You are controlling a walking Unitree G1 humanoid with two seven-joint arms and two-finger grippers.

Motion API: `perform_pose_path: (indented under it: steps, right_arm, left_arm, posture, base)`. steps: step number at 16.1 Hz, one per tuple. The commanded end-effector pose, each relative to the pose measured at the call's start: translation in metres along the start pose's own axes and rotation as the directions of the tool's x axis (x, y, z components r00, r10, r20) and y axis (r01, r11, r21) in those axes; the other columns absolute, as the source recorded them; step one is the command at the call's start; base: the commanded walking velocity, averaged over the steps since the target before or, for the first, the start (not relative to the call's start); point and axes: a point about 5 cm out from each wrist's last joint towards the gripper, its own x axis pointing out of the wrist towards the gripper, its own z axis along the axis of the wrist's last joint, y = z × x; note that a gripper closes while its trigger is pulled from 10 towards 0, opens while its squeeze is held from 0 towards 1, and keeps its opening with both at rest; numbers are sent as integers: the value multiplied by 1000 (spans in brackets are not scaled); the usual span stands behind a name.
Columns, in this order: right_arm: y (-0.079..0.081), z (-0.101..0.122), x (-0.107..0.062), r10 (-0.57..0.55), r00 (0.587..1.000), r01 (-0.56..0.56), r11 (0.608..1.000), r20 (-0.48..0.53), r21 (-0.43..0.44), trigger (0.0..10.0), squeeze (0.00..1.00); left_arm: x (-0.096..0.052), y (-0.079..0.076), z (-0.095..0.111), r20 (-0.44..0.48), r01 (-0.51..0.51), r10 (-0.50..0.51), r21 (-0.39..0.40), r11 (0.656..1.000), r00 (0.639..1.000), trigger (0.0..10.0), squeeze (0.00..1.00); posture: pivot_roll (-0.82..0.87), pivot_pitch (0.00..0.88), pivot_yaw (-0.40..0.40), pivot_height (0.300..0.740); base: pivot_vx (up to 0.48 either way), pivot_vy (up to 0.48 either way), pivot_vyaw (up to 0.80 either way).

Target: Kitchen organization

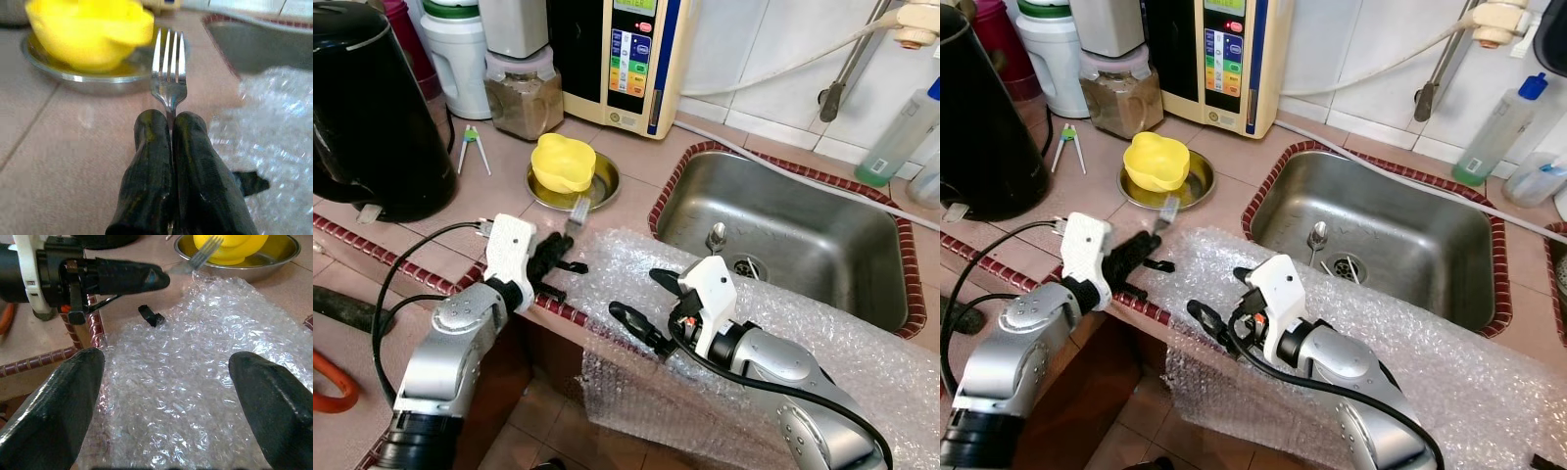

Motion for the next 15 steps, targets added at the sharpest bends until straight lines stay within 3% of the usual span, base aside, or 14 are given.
perform_pose_path:
  steps: [1,5,7,9,13,15]
  right_arm:
    - [-1,3,0,7,1000,-7,1000,7,-22,10000,0]
    - [-6,5,0,-31,999,32,999,24,-30,10000,0]
    - [-22,27,2,-164,972,166,986,168,2,10000,0]
    - [-35,36,1,-239,946,238,971,219,29,10000,0]
    - [-47,42,5,-307,913,289,952,268,106,10000,0]
    - [-45,47,11,-310,900,268,948,306,170,10000,0]
  left_arm:
    - [-1,-1,7,43,-6,5,23,1000,999,0,0]
    - [2,-5,22,143,-14,10,31,999,990,0,0]
    - [4,-9,28,175,10,-18,51,999,984,0,0]
    - [6,-9,35,211,0,-11,53,999,977,0,0]
    - [7,-3,53,306,-50,18,97,994,952,0,0]
    - [10,-9,59,334,4,-37,101,995,942,0,0]
  posture:
    - [55,116,-61,740]
    - [52,115,-60,740]
    - [51,113,-61,740]
    - [58,111,-61,740]
    - [56,107,-61,740]
    - [55,105,-59,740]
  base:
    - [0,0,0]
    - [0,0,0]
    - [0,0,0]
    - [0,0,0]
    - [0,0,0]
    - [0,0,0]
